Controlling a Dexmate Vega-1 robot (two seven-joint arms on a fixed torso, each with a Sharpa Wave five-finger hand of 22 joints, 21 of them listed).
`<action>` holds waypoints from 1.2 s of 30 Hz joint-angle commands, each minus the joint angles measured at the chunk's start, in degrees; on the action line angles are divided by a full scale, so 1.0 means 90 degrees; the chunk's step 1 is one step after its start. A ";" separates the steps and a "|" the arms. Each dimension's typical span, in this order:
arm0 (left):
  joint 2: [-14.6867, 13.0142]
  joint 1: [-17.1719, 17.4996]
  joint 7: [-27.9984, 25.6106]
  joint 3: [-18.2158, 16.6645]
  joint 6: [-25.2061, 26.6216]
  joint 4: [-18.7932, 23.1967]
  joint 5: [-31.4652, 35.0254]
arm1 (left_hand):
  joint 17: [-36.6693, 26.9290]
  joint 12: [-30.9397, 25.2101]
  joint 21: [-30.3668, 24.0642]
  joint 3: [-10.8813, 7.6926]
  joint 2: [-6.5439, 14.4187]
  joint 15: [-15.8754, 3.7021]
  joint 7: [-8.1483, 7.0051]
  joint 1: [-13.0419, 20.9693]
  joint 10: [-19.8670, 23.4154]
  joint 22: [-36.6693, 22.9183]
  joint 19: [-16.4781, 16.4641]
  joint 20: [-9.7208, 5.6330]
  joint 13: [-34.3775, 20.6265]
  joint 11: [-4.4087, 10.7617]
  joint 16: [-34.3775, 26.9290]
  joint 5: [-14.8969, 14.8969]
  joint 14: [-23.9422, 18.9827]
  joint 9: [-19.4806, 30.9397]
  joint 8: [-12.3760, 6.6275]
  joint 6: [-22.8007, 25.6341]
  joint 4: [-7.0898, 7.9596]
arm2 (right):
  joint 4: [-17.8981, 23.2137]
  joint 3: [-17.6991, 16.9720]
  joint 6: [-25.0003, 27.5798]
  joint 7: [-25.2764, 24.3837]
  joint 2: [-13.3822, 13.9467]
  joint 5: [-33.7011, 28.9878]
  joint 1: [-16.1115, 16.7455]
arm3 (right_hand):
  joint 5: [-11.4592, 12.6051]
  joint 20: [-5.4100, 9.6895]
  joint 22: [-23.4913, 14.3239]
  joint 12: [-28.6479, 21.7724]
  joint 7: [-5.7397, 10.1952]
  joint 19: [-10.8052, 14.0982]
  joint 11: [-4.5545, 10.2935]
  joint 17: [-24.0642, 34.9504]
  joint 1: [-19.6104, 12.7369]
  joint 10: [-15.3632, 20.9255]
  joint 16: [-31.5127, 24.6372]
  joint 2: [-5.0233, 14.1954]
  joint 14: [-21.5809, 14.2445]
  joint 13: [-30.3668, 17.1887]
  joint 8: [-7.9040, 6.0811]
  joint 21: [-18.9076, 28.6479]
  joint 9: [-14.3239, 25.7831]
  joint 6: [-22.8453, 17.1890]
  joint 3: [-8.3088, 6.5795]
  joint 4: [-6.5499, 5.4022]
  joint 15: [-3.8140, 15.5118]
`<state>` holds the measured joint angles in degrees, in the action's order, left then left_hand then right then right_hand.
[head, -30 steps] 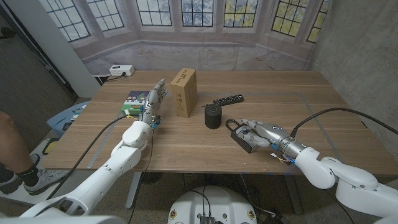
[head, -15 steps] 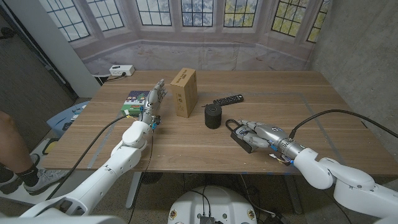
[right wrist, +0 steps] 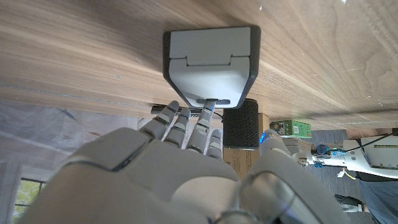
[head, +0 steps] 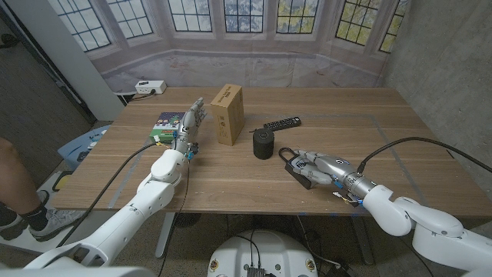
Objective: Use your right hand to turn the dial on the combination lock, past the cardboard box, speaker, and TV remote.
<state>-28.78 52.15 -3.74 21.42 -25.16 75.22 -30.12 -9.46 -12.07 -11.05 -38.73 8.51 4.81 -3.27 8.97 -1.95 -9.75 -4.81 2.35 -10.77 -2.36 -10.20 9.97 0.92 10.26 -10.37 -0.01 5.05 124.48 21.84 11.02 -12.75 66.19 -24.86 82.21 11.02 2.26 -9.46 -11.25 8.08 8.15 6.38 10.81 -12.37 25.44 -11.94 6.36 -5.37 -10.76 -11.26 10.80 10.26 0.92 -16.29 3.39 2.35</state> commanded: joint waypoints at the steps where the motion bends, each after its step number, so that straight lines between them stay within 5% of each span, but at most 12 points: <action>1: 0.0001 -0.0029 0.0039 0.0022 0.0007 -0.0018 -0.0003 | -0.0032 0.0021 0.0000 -0.0031 -0.0004 0.0018 -0.0027 -0.0030 -0.0011 -0.0011 -0.0039 -0.0001 -0.0034 -0.0031 0.0000 -0.0004 -0.0056 0.0021 -0.0026 -0.0031 -0.0009 | 0.0080 -0.0062 0.0059 -0.0040 0.0064 0.0047 0.0102 | -0.0006 0.0250 -0.0010 0.0021 0.0025 0.0059 0.0004 0.0011 0.0045 0.0040 0.0009 0.0006 -0.0056 -0.0013 0.0021 0.0003 0.0013 -0.0047 -0.0042 0.0037 0.0109; 36: 0.0021 -0.0006 -0.0046 0.0027 -0.0004 0.0012 0.0046 | -0.0032 0.0021 0.0001 -0.0038 0.0000 0.0033 -0.0028 -0.0033 -0.0012 -0.0011 -0.0043 0.0003 -0.0034 -0.0038 0.0002 -0.0004 -0.0061 0.0021 -0.0029 -0.0034 -0.0011 | 0.0083 -0.0099 0.0091 -0.0126 0.0124 0.0091 0.0212 | -0.0007 0.0267 -0.0009 0.0013 0.0025 0.0125 -0.0006 0.0013 0.0075 0.0098 -0.0003 0.0004 -0.0127 -0.0013 0.0021 0.0013 0.0015 -0.0069 -0.0079 0.0067 0.0127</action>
<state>-28.63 51.98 -4.01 21.64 -25.11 75.14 -29.83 -9.46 -12.07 -11.05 -38.73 8.51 5.12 -3.28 8.97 -1.95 -9.75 -4.81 2.35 -10.77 -2.36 -10.20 9.97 0.60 10.26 -10.37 -0.01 5.05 124.85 21.19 11.50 -13.70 66.86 -24.10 83.56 11.02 2.04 -9.46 -10.72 8.31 8.78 6.39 10.80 -11.91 25.85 -11.94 6.36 -5.97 -10.77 -11.26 10.81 10.26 0.70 -16.77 3.87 2.34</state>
